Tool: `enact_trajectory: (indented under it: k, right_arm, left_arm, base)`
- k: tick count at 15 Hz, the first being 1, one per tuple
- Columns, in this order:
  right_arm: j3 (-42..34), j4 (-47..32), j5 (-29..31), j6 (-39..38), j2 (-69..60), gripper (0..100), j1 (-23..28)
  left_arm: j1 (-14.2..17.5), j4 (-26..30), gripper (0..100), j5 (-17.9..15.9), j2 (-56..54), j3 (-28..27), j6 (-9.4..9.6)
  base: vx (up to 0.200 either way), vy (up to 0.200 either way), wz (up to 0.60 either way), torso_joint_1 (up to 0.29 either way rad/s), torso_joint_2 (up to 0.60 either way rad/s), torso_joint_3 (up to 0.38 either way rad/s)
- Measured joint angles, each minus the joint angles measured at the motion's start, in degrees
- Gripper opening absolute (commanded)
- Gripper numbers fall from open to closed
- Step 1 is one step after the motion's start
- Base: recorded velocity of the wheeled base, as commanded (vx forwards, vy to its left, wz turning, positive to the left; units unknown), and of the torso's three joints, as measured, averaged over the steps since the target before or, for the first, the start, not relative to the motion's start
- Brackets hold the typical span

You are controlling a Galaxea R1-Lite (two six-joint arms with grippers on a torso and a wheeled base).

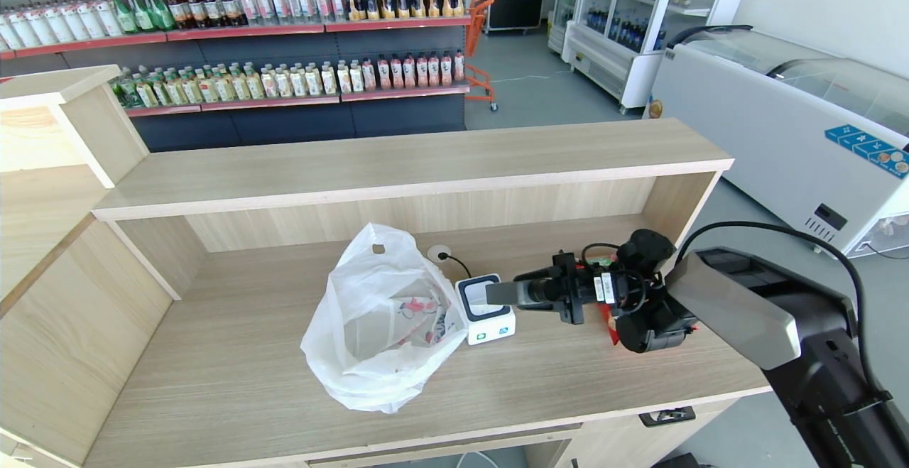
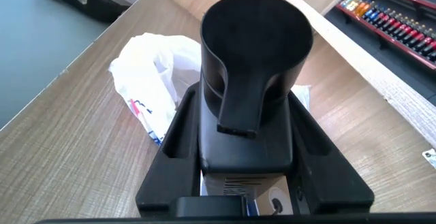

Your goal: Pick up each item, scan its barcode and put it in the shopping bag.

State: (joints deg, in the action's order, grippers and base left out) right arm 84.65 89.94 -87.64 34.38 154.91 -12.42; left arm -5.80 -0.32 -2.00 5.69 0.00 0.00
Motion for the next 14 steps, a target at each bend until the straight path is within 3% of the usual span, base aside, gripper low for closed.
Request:
enact_trajectory:
  k: [14]
  right_arm:
    - [-0.8, 0.0, 0.0, 0.4, 0.6, 0, 1.5]
  left_arm:
    - [0.0, 0.0, 0, 0.0, 0.0, 0.0, 0.0]
  base:
    - [0.0, 0.0, 0.0, 0.0, 0.0, 0.0]
